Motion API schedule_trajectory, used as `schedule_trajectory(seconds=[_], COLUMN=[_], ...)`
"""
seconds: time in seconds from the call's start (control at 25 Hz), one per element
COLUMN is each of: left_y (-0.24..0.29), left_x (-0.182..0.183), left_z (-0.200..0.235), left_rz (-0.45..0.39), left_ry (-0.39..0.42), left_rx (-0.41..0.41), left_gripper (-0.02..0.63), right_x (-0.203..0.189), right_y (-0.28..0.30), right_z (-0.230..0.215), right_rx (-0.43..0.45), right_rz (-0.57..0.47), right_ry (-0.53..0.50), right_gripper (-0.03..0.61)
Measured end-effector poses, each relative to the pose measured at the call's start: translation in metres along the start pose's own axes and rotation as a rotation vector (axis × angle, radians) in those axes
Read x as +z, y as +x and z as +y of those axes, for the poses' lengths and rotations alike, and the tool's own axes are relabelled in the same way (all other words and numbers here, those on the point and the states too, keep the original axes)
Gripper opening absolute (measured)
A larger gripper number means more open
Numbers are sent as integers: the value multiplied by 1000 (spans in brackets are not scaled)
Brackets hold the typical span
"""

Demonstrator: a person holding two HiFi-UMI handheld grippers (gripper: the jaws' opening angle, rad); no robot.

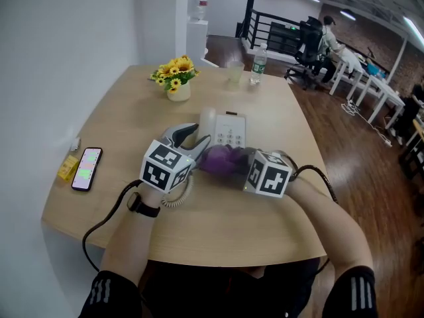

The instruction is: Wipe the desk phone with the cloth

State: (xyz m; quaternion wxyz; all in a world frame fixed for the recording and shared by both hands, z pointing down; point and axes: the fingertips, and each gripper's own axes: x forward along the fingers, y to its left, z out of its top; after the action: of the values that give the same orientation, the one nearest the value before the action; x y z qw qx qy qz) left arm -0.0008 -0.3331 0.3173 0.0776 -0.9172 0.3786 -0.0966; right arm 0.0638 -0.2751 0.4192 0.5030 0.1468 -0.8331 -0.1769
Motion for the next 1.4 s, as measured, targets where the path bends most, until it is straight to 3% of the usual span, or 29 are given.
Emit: schedule_trajectory(seconds=[0.4, 0.68, 0.96, 1.16, 1.4], left_y=[1, 1, -1, -1, -2], left_x=[-1, -2, 2, 3, 5], left_z=[-2, 1, 1, 1, 0], left_rz=[1, -2, -10, -14, -20], left_ry=[0, -6, -14, -19, -21], left_rx=[-4, -1, 1, -2, -9], left_gripper=[163, 163, 163, 163, 163], right_x=[-41, -10, 30, 29, 7], right_y=[-29, -61, -50, -1, 44], right_z=[-14, -123, -221, -234, -216], right_rx=[-31, -186, -306, -282, -199], right_rz=[20, -94, -119, -85, 8], right_ry=[88, 229, 317, 385, 396], right_gripper=[78, 78, 78, 78, 78])
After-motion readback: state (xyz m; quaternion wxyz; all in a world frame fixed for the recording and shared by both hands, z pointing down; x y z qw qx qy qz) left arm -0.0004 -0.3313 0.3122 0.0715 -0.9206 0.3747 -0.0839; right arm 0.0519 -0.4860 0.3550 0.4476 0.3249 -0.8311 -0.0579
